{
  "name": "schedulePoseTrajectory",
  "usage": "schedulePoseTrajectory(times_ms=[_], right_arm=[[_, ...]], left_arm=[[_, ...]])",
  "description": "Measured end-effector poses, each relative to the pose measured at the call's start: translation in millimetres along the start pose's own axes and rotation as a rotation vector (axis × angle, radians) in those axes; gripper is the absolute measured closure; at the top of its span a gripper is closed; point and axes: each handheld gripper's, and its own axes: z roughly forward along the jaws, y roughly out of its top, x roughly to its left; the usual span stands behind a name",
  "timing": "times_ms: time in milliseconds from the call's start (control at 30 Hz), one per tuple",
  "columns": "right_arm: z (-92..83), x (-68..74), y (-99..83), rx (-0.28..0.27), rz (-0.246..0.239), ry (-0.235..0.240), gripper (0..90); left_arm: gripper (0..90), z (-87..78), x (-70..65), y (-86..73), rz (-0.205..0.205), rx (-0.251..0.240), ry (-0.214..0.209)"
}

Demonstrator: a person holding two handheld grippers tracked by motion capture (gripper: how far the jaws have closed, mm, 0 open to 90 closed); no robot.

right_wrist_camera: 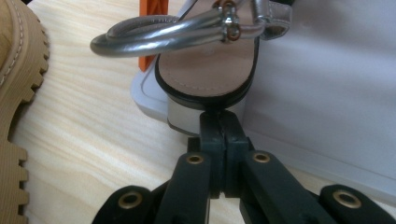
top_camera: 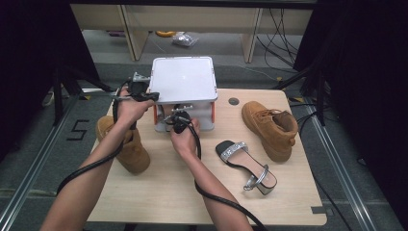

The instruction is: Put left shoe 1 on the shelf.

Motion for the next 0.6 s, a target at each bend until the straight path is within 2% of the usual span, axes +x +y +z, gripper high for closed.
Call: schedulePoseTrajectory(times_ms=[100,133,167,467,600], right_arm=[[2.7,1.7,0.0,-0.011,-0.027,0.007,90.0],[3.0,3.0,-0.3,-0.012,-0.021,0.010,90.0],[3.5,3.5,-0.3,-0.012,-0.038,0.008,90.0],[7.3,9.0,1.4,-0.013,-0.039,0.018,90.0],[7.5,7.5,2.4,-0.016,-0.068,0.030,86.5]], left_arm=[[89.8,0.2,-0.1,-0.2,-0.001,-0.004,0.000],[89.8,0.3,-0.5,-0.2,-0.010,-0.006,0.002],[89.8,0.2,-0.3,-0.2,-0.010,-0.005,0.001],[89.8,0.3,-0.4,0.1,-0.010,-0.004,0.001],[89.8,0.1,-0.5,0.1,-0.007,-0.003,0.003]])
